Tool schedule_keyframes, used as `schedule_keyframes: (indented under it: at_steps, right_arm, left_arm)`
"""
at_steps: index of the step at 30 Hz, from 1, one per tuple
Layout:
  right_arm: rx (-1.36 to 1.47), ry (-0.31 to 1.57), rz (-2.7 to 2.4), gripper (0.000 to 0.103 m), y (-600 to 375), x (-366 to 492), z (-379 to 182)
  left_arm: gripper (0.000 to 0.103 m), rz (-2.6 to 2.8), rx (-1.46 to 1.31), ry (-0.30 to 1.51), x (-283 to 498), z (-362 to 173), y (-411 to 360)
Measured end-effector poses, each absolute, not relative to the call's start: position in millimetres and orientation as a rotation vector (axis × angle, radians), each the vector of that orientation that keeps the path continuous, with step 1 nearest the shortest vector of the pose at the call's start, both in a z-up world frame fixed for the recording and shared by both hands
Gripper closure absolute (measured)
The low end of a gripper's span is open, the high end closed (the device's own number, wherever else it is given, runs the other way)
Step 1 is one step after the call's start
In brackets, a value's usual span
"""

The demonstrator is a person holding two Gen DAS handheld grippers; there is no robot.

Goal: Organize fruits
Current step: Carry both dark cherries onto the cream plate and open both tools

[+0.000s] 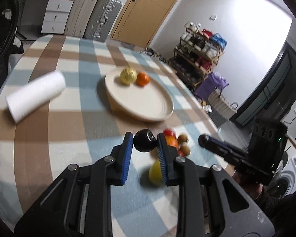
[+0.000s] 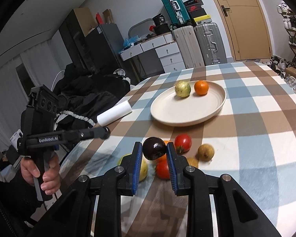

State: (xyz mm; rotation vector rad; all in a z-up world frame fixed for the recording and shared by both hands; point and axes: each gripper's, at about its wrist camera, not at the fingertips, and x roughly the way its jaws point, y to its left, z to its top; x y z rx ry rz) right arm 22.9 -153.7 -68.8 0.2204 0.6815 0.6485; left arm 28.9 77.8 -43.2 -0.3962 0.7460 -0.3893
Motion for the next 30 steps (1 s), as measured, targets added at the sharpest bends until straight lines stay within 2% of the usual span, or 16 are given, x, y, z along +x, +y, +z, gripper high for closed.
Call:
schedule_keyframes:
  at_steps: [7,16,30]
  right_arm:
    - [0.279,0.728,0.677,0.078,-159.2,67.6,-53.8]
    - [0.278,0.848,0.717,0.078,-132.7,144.5,-51.2]
    - [0.32,1.034,0.77,0.078,-76.9,227.9,-88.1]
  left_arm:
    - [0.08,-0.397,-0.428,0.696,81.1,-20.8,74.6]
    - [0.08,-0.393,-0.471,0.73,159.6,-22.3,64.8]
    - [0.08,-0.406,-0.601,0.924,271.0,-77.2,80.8]
